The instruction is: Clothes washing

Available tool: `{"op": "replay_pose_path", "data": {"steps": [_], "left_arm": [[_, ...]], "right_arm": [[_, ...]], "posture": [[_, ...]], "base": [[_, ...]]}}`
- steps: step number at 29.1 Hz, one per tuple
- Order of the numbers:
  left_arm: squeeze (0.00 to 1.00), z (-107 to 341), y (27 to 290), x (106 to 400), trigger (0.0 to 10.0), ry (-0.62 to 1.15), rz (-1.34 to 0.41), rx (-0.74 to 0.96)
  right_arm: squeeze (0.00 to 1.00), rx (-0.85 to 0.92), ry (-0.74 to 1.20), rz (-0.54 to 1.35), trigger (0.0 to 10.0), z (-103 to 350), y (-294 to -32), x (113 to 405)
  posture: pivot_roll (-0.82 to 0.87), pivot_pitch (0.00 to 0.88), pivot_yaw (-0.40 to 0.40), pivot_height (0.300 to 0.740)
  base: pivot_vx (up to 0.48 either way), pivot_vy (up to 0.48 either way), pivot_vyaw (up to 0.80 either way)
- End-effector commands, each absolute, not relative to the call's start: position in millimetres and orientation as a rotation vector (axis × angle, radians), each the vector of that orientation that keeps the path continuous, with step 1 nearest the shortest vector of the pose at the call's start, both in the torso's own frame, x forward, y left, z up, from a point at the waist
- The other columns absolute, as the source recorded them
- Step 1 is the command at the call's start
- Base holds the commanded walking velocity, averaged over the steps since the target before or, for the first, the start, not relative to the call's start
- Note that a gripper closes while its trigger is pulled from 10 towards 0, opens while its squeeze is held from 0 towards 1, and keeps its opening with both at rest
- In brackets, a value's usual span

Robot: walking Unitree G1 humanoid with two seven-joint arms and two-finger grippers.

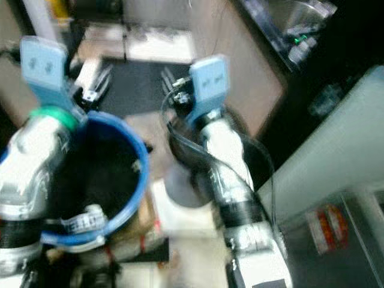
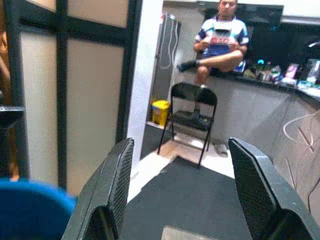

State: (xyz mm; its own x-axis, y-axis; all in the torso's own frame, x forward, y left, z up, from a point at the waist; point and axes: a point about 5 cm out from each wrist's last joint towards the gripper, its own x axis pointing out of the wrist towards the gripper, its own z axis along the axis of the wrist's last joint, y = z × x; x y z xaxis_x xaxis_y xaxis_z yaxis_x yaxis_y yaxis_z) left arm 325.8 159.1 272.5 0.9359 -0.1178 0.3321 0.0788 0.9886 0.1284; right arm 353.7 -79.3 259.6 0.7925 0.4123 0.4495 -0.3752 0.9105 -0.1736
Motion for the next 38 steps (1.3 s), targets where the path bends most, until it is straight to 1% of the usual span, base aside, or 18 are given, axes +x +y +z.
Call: {"op": "replay_pose_path", "data": {"steps": [1,24,25,26,27,28,30,31,32,34,38], "left_arm": [[0.0,273.0,150.3,325.1,10.0,-0.349,-0.139,0.12],[0.0,266.0,154.5,324.2,10.0,-0.313,-0.128,0.137],[0.0,255.4,157.8,324.7,10.0,-0.243,-0.133,0.137],[0.0,255.4,157.8,324.7,10.0,-0.243,-0.133,0.137],[0.0,240.5,160.9,322.5,10.0,-0.151,-0.16,0.148],[0.0,240.5,160.9,322.5,10.0,-0.151,-0.16,0.148],[0.0,218.4,167.1,317.8,10.0,-0.001,-0.164,0.103],[0.0,218.4,167.1,317.8,10.0,-0.001,-0.164,0.103],[0.0,213.7,169.5,317.2,10.0,0.041,-0.149,0.075],[0.0,208.7,173.8,320.8,10.0,0.081,-0.09,0.036],[0.0,207.6,173.1,326.2,10.0,0.076,-0.062,0.043]], "right_arm": [[0.0,-0.072,-0.502,0.4,10.0,260.5,-86.9,354.6],[0.0,-0.077,-0.487,0.403,10.0,255.3,-86.2,355.1],[0.0,-0.084,-0.458,0.408,10.0,249.7,-86.4,356.4],[0.0,-0.084,-0.458,0.408,10.0,249.7,-86.4,356.4],[0.0,-0.168,-0.375,0.457,10.0,233.0,-82.9,358.0],[0.0,-0.168,-0.375,0.457,10.0,233.0,-82.9,358.0],[0.0,-0.239,-0.181,0.521,10.0,198.3,-84.6,359.4],[0.0,-0.239,-0.181,0.521,10.0,198.3,-84.6,359.4],[0.0,-0.241,-0.121,0.526,10.0,188.2,-87.9,359.7],[0.0,-0.217,-0.075,0.493,10.0,182.2,-98.3,362.9],[0.0,-0.211,-0.061,0.457,10.0,182.4,-108.8,367.3]], "posture": [[0.09,0.069,-0.058,0.74],[0.09,0.076,-0.055,0.74],[0.09,0.075,-0.055,0.74],[0.09,0.075,-0.055,0.74],[0.09,0.076,-0.055,0.74],[0.09,0.076,-0.055,0.74],[0.08,0.082,-0.062,0.74],[0.08,0.082,-0.062,0.74],[0.08,0.082,-0.063,0.74],[0.05,0.083,-0.071,0.74],[0.02,0.085,-0.076,0.74]], "base": [[0.0,0.0,0.0],[0.0,0.0,0.0],[0.0,0.0,0.0],[0.0,0.0,0.0],[0.0,0.0,0.0],[0.0,0.0,0.0],[0.0,0.0,0.0],[0.0,0.0,0.0],[0.0,0.0,0.0],[0.0,0.0,0.0],[0.0,0.0,0.0]]}}
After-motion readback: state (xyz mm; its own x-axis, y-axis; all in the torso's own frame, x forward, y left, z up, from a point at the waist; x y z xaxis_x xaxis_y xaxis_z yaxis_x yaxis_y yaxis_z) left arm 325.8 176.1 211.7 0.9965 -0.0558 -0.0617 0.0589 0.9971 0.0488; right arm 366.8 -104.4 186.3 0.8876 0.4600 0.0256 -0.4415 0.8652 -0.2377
